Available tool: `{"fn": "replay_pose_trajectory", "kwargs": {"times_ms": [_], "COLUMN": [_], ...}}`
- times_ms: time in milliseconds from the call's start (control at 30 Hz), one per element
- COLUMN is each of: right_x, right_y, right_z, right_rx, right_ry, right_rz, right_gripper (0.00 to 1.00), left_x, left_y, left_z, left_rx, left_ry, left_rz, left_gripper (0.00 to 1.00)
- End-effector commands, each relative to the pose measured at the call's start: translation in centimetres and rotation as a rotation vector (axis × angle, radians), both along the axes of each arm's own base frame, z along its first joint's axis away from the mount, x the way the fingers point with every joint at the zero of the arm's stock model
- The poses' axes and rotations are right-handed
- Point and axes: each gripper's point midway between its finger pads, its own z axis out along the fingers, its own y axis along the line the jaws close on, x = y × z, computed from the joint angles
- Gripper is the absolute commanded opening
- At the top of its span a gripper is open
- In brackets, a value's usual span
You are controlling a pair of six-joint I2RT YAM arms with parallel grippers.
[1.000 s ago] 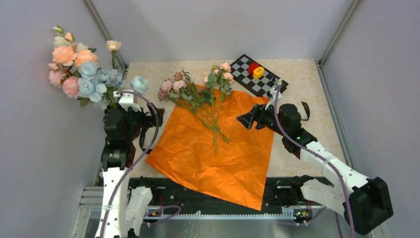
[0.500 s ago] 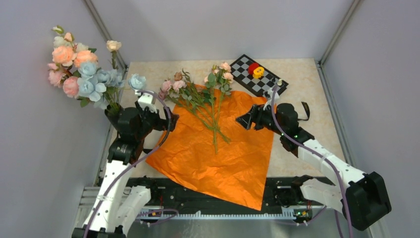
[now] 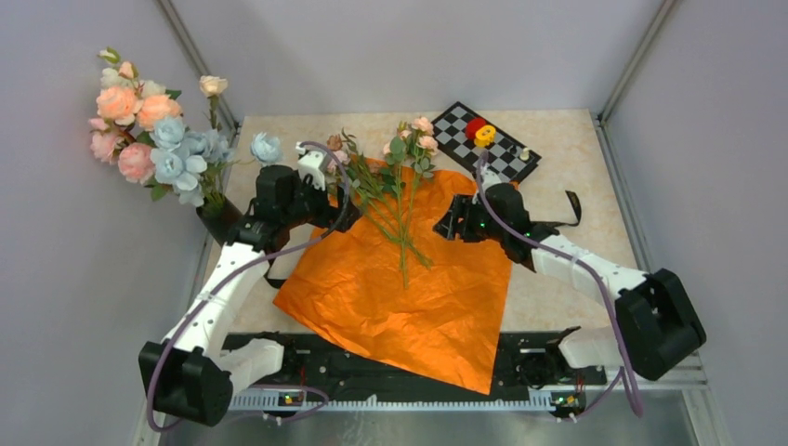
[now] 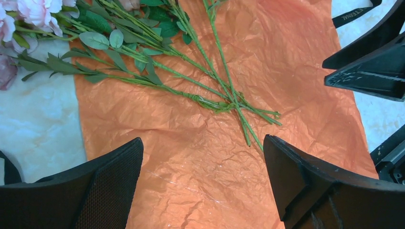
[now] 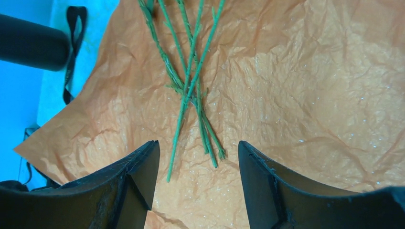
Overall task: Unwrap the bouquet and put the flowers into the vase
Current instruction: Pick up the fake flower from the wrapping paper.
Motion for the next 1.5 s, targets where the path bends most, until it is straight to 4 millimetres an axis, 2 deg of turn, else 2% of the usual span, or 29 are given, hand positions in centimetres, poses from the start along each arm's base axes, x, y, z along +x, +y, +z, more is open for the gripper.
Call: {"fn": "replay_pose_trajectory", "kwargs": {"times_ms": [0, 167, 200, 367, 467, 633, 900, 1467], "right_x": [0.7, 1.2, 0.9, 0.4, -0.4, -1.2, -2.6, -2.5], "right_y": [2.1, 5.7, 6.0, 9.1, 10.2, 10.6, 11.4, 12.5], "right_z": [-0.2, -2.0, -2.9, -4.3, -5.2, -5.9, -7.2, -8.4], "right_rx": [-0.017, -0.065, -0.087, -0.102, -0.105, -0.102, -0.112, -0.118], "right_ry": [0.035, 0.066, 0.094, 0.131, 0.161, 0.189, 0.226, 0.246], "right_rz": [-0.009, 0.035, 0.040, 0.102, 0.128, 0.132, 0.166, 0.186], "right_gripper": [0.62, 0.57, 0.57, 0.52, 0.49, 0.46, 0.41, 0.34], "left_x": [0.7, 1.1, 1.2, 1.2, 1.4, 1.6, 1.6, 1.6], "left_y": [-0.4, 1.2, 1.3, 1.0, 1.1, 1.9, 1.6, 1.3], "left_z": [1.0, 0.1, 0.0, -0.2, -0.4, -0.6, -0.7, -1.0], "left_rx": [0.006, 0.065, 0.063, 0.036, 0.041, 0.075, 0.068, 0.055], "left_ry": [-0.004, 0.001, -0.001, 0.011, 0.021, 0.020, 0.025, 0.041], "left_rz": [-0.022, 0.063, 0.072, 0.074, 0.086, 0.119, 0.108, 0.097], "left_gripper": [0.99, 0.99, 0.99, 0.99, 0.99, 0.99, 0.99, 0.99]}}
